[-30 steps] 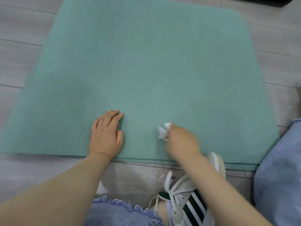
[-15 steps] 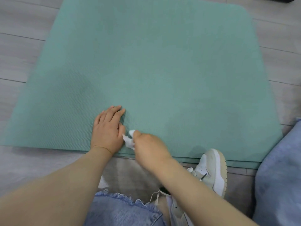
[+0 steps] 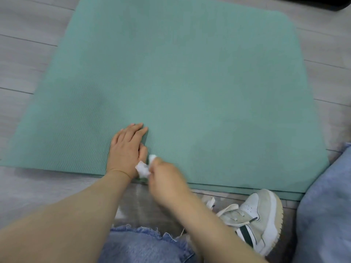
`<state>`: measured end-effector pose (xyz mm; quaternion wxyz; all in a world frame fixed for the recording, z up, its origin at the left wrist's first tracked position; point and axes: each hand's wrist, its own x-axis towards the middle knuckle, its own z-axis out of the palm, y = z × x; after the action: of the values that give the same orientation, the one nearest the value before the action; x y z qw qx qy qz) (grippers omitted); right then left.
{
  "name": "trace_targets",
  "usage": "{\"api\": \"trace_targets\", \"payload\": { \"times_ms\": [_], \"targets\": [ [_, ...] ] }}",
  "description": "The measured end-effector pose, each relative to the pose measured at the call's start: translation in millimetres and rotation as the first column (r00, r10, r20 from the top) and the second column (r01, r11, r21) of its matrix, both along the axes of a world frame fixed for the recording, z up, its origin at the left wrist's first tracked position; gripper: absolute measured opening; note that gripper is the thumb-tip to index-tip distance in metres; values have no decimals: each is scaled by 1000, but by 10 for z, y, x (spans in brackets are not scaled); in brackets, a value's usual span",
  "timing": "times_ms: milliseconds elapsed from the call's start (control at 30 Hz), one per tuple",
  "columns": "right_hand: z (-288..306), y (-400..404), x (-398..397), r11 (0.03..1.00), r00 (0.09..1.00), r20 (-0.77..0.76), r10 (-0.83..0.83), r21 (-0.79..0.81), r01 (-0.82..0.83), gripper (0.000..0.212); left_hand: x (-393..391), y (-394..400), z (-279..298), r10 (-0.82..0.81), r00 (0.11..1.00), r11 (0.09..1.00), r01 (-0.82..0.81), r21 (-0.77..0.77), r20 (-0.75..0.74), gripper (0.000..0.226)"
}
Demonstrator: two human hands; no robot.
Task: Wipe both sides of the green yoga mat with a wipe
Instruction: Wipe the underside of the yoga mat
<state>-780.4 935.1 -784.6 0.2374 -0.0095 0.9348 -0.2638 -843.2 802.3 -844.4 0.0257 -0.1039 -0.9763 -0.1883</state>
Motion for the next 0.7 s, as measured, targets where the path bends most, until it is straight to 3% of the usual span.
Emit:
{"api": "trace_targets", "payload": {
  "times_ms": [100, 233, 367, 467, 533, 600, 700],
  "targets": [
    [0, -150, -49, 998, 996, -61, 59, -28, -61, 21, -5, -15, -12, -4, 1000, 1000, 4, 0, 9, 55],
    [-38, 482, -25, 996, 999, -47, -11, 84, 15, 46, 13, -4, 4, -4, 1000, 1000, 4, 5, 15, 55],
    [-133, 1480, 19, 909, 983, 6, -185, 382, 168, 24, 18, -13, -1, -7, 1000, 1000, 7, 7, 14, 55],
    [-98, 1795, -9, 858, 965, 49, -258, 470, 206, 24, 11, -15, -2, -9, 1000, 1000, 9, 5, 20, 55],
    [-70, 1651, -49, 878, 970, 30, -240, 434, 203, 32, 13, -13, 2, -6, 1000, 1000, 6, 1, 26, 56],
    [-25, 1285, -62, 947, 987, -19, -159, 280, 158, 33, 15, -13, 5, -9, 999, 1000, 9, -3, 31, 57],
    [-30, 678, -44, 988, 985, -78, 154, 29, -152, 21, 12, -21, -4, -14, 999, 1000, 14, -2, 34, 58]
  ]
}}
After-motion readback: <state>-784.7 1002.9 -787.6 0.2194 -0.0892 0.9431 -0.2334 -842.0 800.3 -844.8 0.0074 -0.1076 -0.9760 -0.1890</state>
